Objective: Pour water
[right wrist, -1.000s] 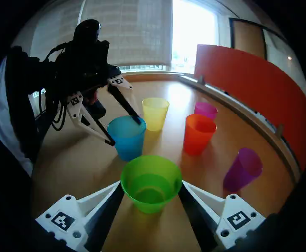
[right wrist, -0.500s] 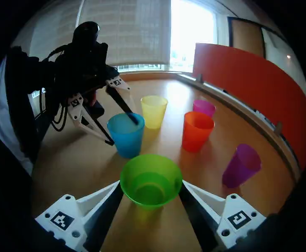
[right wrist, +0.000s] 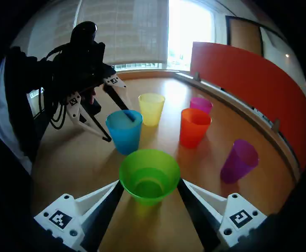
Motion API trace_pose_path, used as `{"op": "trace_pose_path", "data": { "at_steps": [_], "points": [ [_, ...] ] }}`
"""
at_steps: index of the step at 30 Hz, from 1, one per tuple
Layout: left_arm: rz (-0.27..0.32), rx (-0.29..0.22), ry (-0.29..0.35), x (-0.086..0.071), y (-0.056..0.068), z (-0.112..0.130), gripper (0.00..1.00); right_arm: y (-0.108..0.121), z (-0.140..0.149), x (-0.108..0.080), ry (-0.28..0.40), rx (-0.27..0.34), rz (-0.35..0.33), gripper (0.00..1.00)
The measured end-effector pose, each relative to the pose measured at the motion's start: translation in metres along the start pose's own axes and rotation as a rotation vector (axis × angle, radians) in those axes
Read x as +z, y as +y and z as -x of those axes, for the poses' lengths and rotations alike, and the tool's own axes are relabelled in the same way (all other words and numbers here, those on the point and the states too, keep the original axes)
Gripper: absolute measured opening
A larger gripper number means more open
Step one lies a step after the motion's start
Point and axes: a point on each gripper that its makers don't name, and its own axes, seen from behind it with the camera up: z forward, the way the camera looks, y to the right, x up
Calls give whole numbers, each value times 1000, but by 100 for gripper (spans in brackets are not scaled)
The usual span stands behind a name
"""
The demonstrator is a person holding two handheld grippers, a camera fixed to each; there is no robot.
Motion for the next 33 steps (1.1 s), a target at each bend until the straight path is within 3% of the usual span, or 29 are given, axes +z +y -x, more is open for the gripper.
{"op": "trace_pose_path", "data": {
  "at_steps": [24,29,33],
  "points": [
    [-69,-52,-36,-32,-6,30,90,0,18,-38,-18,36,81,97],
    [-96,-58,-44,-40,-9,35,90,2,22,-47,-18,61,111,97],
    [-127,-90,-52,-47,-17,40,90,4,25,-54,-12,97,136,97]
  ]
}}
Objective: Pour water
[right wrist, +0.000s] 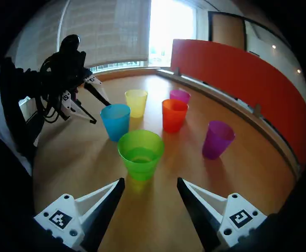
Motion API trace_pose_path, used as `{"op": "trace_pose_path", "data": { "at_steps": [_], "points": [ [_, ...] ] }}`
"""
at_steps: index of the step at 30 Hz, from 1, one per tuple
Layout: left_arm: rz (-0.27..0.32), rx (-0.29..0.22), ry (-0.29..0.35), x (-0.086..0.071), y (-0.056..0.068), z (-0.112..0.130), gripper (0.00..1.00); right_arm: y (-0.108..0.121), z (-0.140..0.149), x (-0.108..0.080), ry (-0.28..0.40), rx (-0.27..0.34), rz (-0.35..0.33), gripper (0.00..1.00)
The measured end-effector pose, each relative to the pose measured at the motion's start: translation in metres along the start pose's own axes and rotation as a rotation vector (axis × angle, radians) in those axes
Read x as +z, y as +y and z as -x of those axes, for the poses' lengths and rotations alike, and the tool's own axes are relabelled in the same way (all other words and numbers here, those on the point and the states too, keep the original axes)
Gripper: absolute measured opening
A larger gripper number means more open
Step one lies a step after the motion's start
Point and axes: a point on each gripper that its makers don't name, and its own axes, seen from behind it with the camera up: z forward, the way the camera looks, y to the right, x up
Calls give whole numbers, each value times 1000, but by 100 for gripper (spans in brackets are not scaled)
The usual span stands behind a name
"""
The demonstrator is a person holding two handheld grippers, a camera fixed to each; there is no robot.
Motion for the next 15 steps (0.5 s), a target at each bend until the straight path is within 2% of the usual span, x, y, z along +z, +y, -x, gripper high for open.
{"op": "trace_pose_path", "data": {
  "at_steps": [6,15],
  "points": [
    [-30,-49,0,-10,-9,7,90,6,3,-13,13,50,44,96],
    [-114,-81,-2,-26,-28,20,90,17,8,-32,22,118,143,97]
  ]
}}
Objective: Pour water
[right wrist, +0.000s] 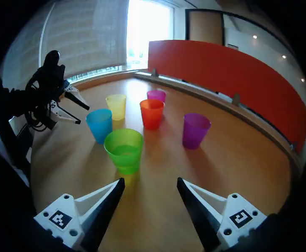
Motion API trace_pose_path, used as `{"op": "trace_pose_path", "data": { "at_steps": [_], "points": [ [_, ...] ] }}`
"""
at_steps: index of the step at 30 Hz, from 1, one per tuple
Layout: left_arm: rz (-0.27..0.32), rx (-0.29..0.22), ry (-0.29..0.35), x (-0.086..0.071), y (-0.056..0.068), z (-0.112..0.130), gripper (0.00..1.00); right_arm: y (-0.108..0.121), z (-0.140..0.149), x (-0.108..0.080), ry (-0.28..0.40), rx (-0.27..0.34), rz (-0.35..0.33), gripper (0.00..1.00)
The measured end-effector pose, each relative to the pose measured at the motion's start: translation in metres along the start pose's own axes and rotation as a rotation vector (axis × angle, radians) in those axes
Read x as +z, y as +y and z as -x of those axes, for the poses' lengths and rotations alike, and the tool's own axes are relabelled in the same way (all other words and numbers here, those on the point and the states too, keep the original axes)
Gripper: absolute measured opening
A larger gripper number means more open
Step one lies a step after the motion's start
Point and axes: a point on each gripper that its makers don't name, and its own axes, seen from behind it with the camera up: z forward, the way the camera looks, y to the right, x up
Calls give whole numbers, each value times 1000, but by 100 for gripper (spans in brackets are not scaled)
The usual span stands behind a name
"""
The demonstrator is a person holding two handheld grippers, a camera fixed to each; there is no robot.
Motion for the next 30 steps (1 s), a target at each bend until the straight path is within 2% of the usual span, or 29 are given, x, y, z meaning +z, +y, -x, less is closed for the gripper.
{"op": "trace_pose_path", "data": {
  "at_steps": [5,14,21,30],
  "points": [
    [-50,-43,32,-12,-14,-2,90,6,-2,-10,21,32,51,96],
    [-168,-109,100,-38,-46,-5,90,22,-10,-32,71,67,172,97],
    [-253,-166,161,-61,-68,-6,90,32,-23,-46,130,94,261,97],
    [-323,-226,221,-78,-87,-5,90,47,-30,-54,185,158,344,97]
  ]
}}
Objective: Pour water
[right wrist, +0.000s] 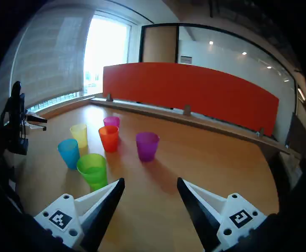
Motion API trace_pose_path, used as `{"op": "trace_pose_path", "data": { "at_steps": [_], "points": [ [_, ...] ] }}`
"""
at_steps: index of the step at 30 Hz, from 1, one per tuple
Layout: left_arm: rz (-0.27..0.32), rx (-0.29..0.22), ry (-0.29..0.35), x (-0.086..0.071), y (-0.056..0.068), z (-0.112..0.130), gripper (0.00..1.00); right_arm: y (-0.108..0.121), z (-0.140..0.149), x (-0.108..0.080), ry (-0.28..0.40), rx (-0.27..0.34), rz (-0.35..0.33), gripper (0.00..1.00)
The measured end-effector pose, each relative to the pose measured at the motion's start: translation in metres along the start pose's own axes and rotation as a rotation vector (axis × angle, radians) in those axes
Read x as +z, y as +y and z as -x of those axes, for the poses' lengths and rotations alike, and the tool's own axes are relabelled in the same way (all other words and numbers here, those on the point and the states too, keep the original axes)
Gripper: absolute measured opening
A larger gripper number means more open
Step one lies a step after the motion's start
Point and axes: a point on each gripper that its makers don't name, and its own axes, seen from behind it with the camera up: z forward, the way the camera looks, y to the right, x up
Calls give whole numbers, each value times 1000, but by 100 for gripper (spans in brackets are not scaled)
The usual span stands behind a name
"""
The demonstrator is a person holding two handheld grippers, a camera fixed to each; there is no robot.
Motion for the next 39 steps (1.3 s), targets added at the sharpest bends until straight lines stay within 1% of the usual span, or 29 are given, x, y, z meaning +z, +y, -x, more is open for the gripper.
{"op": "trace_pose_path", "data": {
  "at_steps": [5,11,18,24,27,30,32,36,39],
  "points": [
    [-39,-23,33,-4,-11,-7,90,5,-10,0,35,22,35,97],
    [-83,-42,88,-9,-23,-21,90,14,-28,0,89,33,85,97],
    [-136,-46,136,-11,-35,-30,90,24,-40,-1,154,72,150,97],
    [-155,-68,170,-9,-38,-35,90,30,-49,-3,214,85,219,97],
    [-166,-74,180,-8,-40,-38,90,30,-54,-4,242,83,242,97],
    [-190,-81,203,-9,-44,-42,90,30,-58,-5,269,95,257,97],
    [-201,-89,215,-10,-45,-43,90,31,-59,-4,282,105,265,97],
    [-201,-95,240,-12,-44,-48,90,36,-62,-4,304,112,290,97],
    [-204,-95,263,-15,-47,-55,90,40,-68,-7,329,117,313,97]
  ]
}}
